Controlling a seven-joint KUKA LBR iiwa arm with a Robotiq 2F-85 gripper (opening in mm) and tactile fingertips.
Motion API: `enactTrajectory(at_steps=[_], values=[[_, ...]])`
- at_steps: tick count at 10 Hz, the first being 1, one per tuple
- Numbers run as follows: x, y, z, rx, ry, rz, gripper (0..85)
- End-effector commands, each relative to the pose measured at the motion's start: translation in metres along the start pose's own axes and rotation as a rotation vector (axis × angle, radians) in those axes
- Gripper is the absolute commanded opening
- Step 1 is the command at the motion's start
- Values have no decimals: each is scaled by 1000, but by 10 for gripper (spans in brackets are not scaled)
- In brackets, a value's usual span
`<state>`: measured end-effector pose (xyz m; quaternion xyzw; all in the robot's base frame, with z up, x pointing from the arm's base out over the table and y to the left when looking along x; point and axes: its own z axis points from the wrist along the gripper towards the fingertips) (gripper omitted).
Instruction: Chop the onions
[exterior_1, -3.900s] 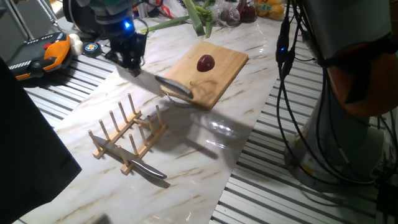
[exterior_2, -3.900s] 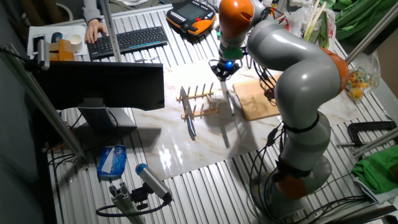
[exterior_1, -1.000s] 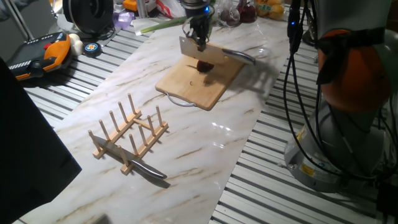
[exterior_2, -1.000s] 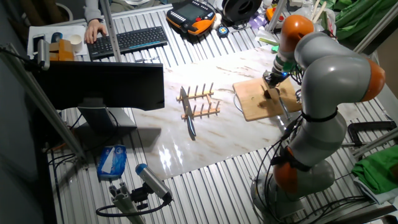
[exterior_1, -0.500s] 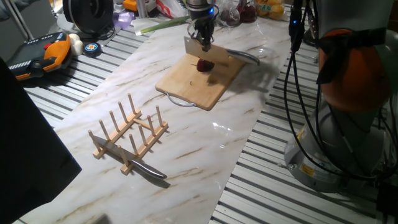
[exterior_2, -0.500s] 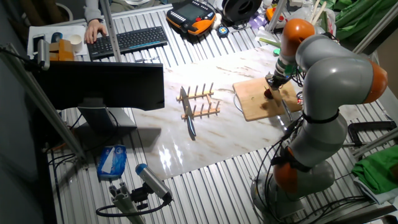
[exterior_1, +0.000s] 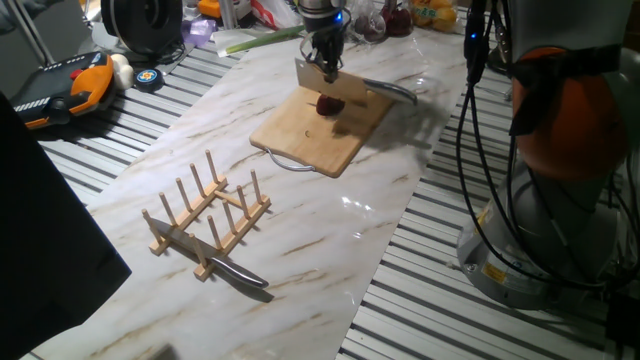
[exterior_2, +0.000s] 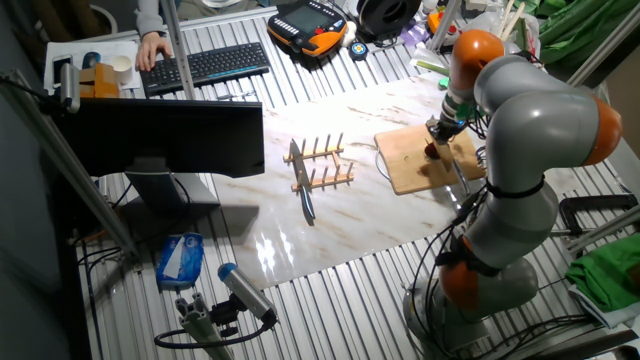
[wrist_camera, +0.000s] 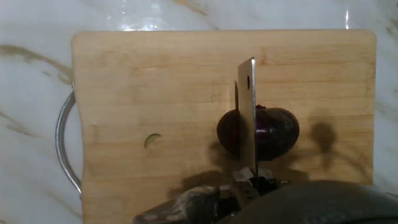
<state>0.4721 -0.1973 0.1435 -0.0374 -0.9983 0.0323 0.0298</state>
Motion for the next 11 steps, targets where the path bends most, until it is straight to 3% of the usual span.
enactTrajectory(at_steps=[1,3,5,7,11], values=[[0,0,0,1,-1,-4,7],[-2,2,1,-1,2,-17,7],[-6,7,1,4,-26,-36,7],[-15,17,-3,31,-45,-78,7],[-15,17,-3,35,-47,-61,7]])
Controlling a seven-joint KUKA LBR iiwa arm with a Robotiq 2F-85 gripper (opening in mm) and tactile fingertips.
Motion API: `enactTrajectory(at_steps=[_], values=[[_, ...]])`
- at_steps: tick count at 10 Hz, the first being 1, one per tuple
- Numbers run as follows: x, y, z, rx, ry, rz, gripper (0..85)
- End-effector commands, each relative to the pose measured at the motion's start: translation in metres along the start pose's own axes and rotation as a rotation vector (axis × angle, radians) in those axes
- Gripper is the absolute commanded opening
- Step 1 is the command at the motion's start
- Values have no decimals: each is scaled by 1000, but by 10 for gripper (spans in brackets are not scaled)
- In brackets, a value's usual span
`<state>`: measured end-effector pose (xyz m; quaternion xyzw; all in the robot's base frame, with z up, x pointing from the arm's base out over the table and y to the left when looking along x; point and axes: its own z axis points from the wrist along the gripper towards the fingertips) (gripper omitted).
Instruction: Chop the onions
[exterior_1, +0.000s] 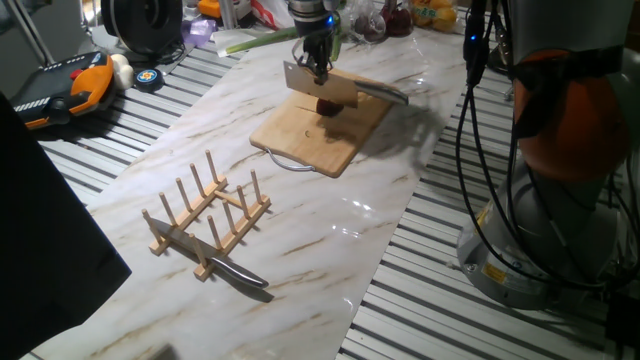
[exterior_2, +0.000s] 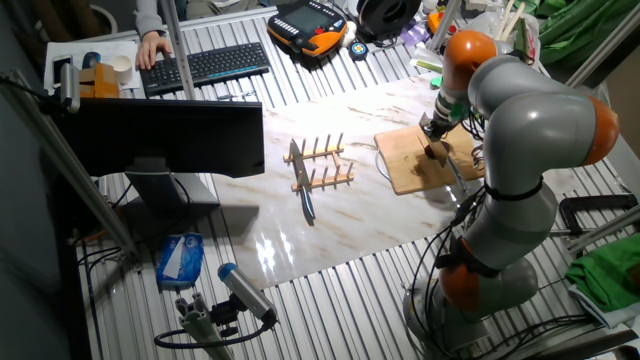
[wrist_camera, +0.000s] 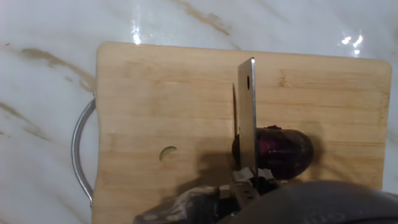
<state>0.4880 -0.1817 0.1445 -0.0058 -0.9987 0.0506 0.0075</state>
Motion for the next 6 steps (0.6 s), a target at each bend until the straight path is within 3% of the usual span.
enactTrajectory(at_steps=[1,5,6], values=[[0,0,0,14,-3,6,7],[0,0,0,29,-3,114,7],[0,0,0,-4,9,139,7]])
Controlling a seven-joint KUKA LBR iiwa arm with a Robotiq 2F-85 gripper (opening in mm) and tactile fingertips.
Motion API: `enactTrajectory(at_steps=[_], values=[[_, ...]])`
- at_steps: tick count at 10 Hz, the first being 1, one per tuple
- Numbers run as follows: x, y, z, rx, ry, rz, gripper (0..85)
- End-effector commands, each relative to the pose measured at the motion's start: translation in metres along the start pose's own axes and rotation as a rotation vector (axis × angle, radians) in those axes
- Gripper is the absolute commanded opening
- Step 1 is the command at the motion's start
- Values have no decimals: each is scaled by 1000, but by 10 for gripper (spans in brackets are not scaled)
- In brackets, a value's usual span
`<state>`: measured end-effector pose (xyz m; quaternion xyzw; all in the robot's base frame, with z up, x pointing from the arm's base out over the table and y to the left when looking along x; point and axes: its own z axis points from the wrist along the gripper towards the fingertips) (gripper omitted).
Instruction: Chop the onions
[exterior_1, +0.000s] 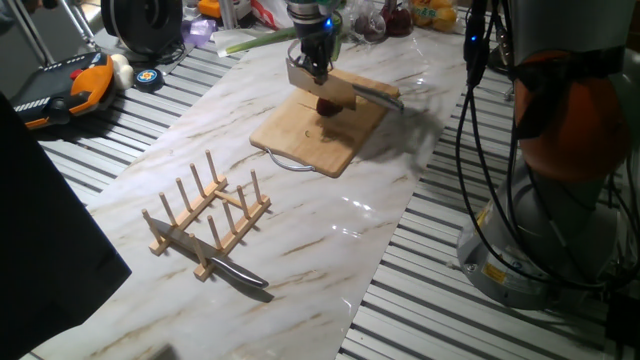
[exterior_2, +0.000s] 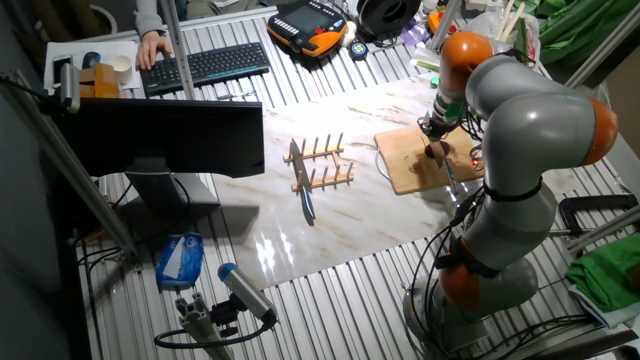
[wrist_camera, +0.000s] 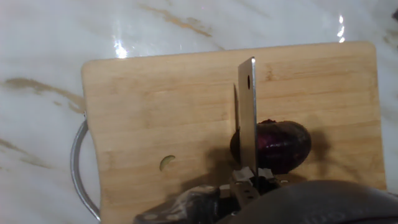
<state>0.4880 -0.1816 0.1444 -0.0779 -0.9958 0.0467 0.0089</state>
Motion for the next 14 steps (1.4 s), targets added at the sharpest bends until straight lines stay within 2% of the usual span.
enactTrajectory(at_steps=[1,3,4,5,6,9,11,14], values=[[0,0,0,3,0,6,7],[1,8,-2,-4,11,36,7],[0,6,-3,-14,15,42,7],[-1,2,-3,-13,15,40,7],[-4,-4,-4,-31,23,44,7],[-13,-19,-9,-31,34,36,7],[-13,-23,-4,-32,19,35,7],[-17,-37,9,-66,-7,4,7]])
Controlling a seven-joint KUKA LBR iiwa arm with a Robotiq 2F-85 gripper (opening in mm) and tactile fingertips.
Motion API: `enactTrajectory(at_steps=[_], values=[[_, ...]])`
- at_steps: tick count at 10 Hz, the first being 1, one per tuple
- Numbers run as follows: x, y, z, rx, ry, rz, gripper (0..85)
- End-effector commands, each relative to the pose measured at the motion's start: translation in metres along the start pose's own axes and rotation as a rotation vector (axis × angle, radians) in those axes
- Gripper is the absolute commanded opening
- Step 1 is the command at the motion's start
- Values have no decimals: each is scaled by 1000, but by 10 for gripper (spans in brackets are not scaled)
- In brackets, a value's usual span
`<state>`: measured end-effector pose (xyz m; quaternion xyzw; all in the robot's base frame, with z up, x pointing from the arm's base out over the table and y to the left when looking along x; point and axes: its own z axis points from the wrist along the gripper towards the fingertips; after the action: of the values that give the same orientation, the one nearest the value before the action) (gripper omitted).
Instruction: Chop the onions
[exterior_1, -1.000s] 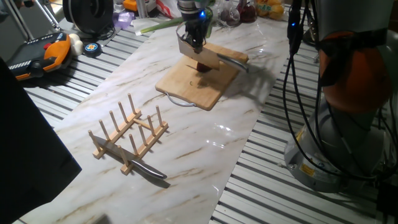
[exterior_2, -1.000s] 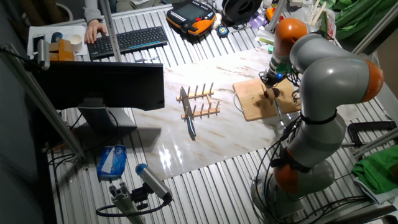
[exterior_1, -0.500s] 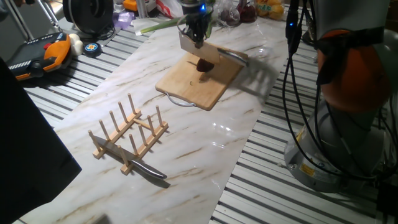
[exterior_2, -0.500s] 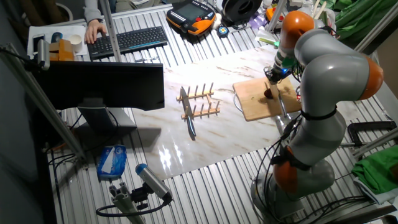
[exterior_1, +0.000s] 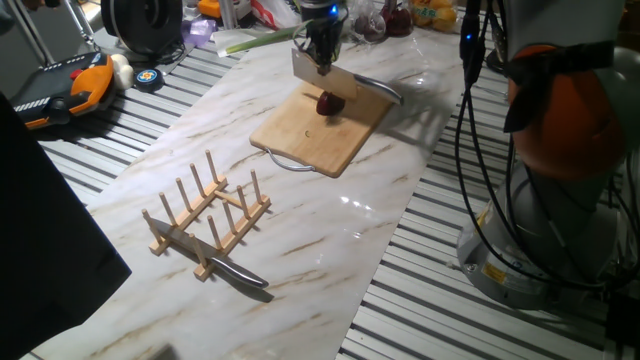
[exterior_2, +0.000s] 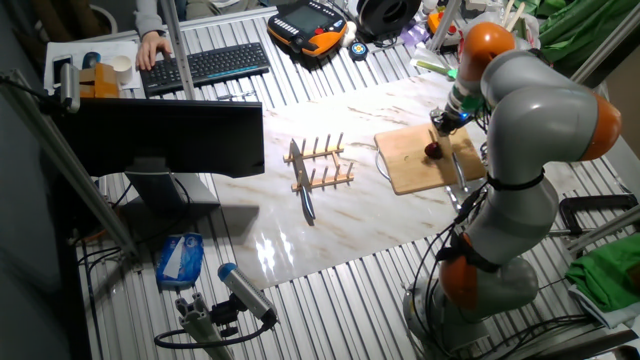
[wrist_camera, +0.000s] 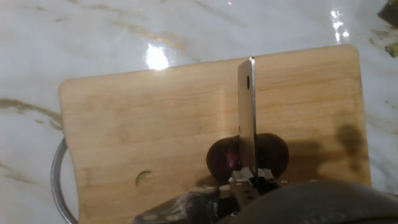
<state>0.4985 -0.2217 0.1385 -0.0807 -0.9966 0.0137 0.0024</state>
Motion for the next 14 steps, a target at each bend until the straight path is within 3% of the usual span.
enactTrajectory(at_steps=[1,11,13,14], values=[[-1,1,0,-2,-1,1,7],[-4,3,0,-29,16,-4,7],[-4,4,2,-14,15,-13,7],[-4,3,2,17,12,-25,7]])
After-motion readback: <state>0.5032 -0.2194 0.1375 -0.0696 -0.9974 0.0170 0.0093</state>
